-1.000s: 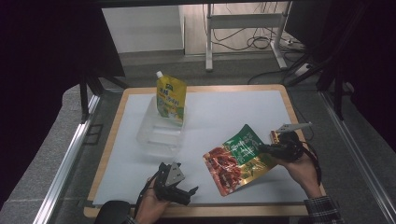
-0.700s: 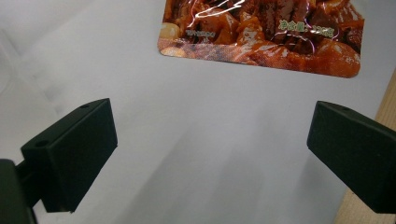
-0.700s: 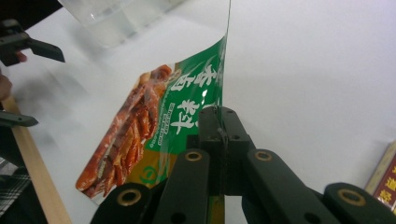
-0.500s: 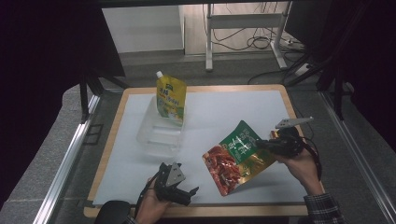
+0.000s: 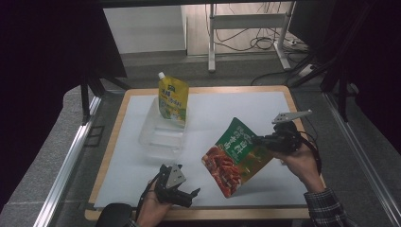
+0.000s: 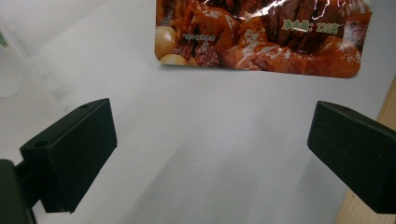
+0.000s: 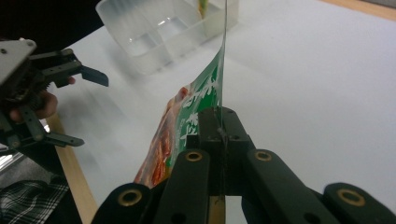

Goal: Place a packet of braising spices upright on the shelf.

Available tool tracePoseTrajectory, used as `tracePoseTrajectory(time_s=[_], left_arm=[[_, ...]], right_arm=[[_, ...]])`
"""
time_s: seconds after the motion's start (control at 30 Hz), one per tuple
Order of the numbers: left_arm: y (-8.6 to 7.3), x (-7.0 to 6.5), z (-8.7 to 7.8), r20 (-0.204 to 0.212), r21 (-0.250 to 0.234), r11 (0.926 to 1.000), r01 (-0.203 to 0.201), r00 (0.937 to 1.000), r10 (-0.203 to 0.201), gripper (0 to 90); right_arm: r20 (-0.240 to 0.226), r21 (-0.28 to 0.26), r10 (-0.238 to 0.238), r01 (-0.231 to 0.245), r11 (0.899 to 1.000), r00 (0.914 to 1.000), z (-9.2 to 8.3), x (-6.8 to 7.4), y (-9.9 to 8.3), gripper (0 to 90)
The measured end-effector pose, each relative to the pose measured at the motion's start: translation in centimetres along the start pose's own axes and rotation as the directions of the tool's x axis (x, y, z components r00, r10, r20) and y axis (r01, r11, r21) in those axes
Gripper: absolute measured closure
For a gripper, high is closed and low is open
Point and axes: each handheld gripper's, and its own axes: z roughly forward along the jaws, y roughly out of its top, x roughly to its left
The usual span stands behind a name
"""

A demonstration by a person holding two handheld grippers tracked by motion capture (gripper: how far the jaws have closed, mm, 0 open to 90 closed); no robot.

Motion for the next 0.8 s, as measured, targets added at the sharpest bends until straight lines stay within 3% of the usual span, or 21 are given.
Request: tracePoseTrajectory(time_s=[0.17,0.43,0.8], left_arm=[[0.0,0.1,-0.2,-0.003,-0.014,0.9999,0.005,1.0000,-0.005,1.0],[0.1,0.2,-0.4,-0.006,-0.018,0.9998,0.002,1.0000,-0.002,1.0],[0.1,0.2,-0.4,-0.008,-0.023,0.9997,0.000,1.0000,0.000,1.0]], right_arm=[[-0.013,0.004,-0.047,0.048,0.999,0.9988,0.2,1.2,1.6,89.4],[-0.044,-0.014,-0.085,0.084,0.996,0.9954,0.3,2.4,3.4,89.4],[-0.015,-0.030,-0.139,0.138,0.990,0.9902,0.2,3.0,5.8,89.4]])
